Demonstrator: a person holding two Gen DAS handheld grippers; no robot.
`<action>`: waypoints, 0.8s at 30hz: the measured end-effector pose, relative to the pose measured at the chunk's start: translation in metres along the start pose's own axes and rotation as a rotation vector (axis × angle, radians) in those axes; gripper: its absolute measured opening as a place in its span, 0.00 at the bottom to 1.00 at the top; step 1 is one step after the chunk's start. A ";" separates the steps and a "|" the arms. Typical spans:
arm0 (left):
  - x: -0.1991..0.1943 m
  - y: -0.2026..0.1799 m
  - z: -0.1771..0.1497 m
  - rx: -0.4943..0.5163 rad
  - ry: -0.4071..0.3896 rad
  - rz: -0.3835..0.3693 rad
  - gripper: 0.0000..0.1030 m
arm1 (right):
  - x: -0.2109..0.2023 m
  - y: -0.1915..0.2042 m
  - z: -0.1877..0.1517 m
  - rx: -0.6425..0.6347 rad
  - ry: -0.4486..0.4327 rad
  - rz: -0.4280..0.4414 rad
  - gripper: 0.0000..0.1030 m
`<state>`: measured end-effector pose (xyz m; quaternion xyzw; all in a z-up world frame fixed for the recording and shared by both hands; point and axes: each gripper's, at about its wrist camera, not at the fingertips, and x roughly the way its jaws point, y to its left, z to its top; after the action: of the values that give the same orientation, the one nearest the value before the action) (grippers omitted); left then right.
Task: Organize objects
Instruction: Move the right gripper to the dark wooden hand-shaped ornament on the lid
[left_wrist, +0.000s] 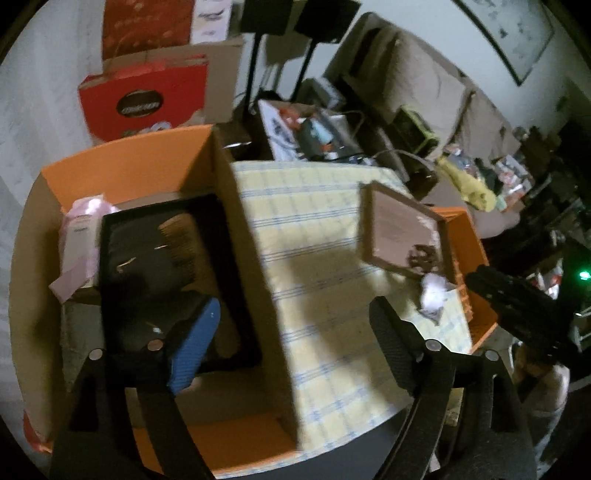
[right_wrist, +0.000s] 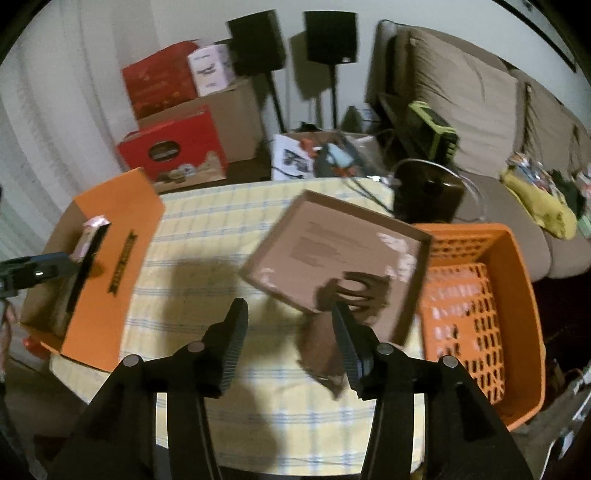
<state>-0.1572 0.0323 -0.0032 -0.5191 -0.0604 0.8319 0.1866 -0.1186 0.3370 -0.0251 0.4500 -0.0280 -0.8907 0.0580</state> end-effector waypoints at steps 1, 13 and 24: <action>-0.002 -0.008 -0.001 0.007 -0.007 -0.015 0.80 | 0.000 -0.005 -0.002 0.009 0.000 -0.004 0.48; 0.032 -0.088 -0.017 0.099 0.032 -0.101 0.86 | 0.012 -0.056 -0.028 0.105 0.038 -0.022 0.49; 0.093 -0.132 -0.036 0.108 0.081 -0.155 0.92 | 0.023 -0.083 -0.038 0.187 0.055 0.084 0.47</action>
<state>-0.1290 0.1852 -0.0591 -0.5353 -0.0478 0.7953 0.2804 -0.1080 0.4162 -0.0741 0.4760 -0.1282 -0.8684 0.0535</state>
